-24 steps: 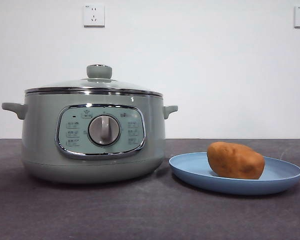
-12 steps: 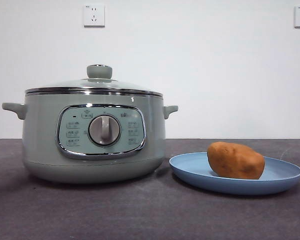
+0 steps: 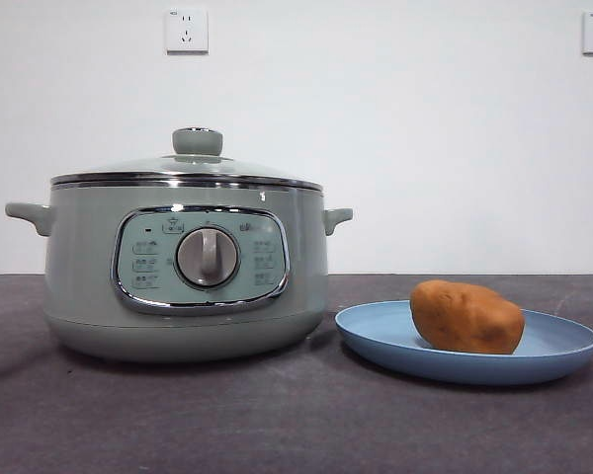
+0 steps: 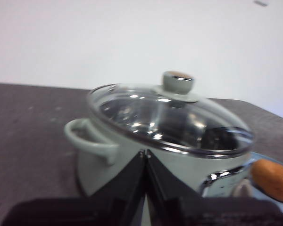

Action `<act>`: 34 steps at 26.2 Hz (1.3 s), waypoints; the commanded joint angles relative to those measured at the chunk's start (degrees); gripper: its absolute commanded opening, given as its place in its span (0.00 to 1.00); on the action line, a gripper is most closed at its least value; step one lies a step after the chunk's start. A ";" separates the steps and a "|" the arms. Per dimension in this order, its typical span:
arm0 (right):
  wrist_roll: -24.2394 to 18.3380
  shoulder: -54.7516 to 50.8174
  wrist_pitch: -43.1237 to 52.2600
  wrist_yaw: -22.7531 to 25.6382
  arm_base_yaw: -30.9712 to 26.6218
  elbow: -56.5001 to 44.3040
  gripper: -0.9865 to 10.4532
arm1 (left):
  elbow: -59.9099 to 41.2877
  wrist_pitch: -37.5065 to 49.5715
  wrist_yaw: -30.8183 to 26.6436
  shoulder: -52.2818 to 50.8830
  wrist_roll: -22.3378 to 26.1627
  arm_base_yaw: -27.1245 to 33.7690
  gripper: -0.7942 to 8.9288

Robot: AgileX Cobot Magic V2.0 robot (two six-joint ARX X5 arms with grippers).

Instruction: Take the potato out from the steamer,put the potato on the plate,close the lid

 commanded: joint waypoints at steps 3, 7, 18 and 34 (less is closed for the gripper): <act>-0.42 -0.11 0.11 0.15 0.04 0.28 0.09 | -0.76 -3.82 -2.73 -0.17 -0.90 0.24 0.08; -0.39 -0.11 0.13 0.15 0.04 0.28 0.09 | -0.76 -8.96 -4.79 -0.17 -1.38 0.59 0.08; -0.39 -0.11 0.11 0.15 0.04 0.28 0.09 | -0.74 -10.97 -6.32 -0.11 -2.12 3.26 0.08; -0.39 -0.11 0.11 0.15 0.04 0.28 0.09 | -0.74 -10.97 -6.25 -0.11 -2.12 3.23 0.08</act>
